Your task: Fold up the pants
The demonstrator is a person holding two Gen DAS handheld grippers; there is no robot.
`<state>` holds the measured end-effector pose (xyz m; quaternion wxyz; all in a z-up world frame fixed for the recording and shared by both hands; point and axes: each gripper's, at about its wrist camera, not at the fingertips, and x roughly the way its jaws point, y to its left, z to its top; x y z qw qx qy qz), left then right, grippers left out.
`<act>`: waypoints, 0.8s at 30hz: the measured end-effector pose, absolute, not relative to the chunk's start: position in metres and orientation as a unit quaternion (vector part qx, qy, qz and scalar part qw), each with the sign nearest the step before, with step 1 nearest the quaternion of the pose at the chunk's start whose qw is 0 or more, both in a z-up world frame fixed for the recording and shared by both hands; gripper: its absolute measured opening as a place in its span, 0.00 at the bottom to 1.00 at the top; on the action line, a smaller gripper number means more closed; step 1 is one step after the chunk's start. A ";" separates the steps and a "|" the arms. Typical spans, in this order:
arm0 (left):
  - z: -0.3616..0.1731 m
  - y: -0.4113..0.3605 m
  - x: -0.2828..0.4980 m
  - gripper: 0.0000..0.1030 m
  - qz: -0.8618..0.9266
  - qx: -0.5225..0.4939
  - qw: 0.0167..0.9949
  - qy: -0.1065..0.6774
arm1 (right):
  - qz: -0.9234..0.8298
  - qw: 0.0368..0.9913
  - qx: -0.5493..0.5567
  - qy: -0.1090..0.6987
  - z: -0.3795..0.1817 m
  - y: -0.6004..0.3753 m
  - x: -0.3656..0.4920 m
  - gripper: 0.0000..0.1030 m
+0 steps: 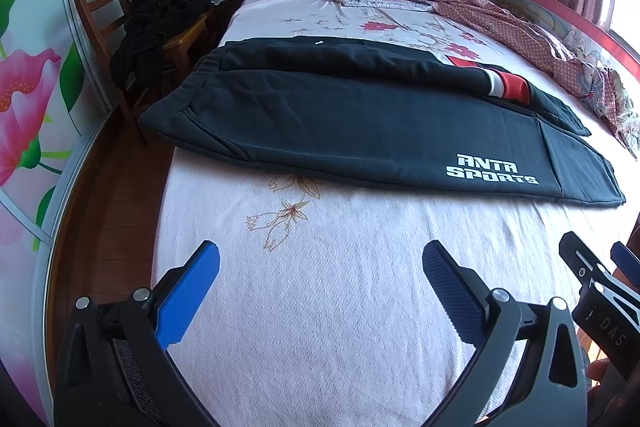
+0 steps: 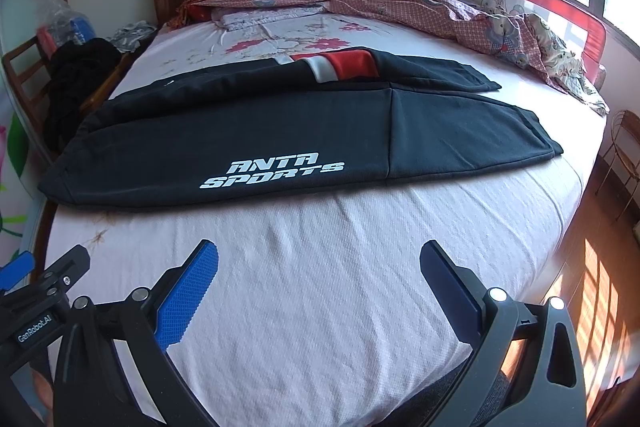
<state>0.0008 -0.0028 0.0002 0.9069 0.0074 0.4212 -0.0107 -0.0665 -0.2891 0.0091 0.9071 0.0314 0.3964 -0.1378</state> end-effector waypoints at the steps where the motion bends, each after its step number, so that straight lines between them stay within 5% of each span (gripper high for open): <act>1: 0.000 -0.003 0.001 0.98 -0.011 0.007 0.906 0.424 | -0.138 0.907 0.032 0.397 0.009 -0.289 -0.067 0.97; 15: -0.006 0.010 0.016 0.98 -0.026 -0.032 0.895 0.445 | -0.126 0.896 0.070 0.421 -0.004 -0.300 -0.061 0.97; 20: -0.008 0.041 0.040 0.98 -0.078 -0.154 0.874 0.454 | -0.124 0.885 0.105 0.436 -0.012 -0.315 -0.059 0.97; 24: -0.047 0.079 0.073 0.98 -0.162 -0.400 0.758 0.489 | -0.127 0.878 0.117 0.446 -0.018 -0.321 -0.058 0.97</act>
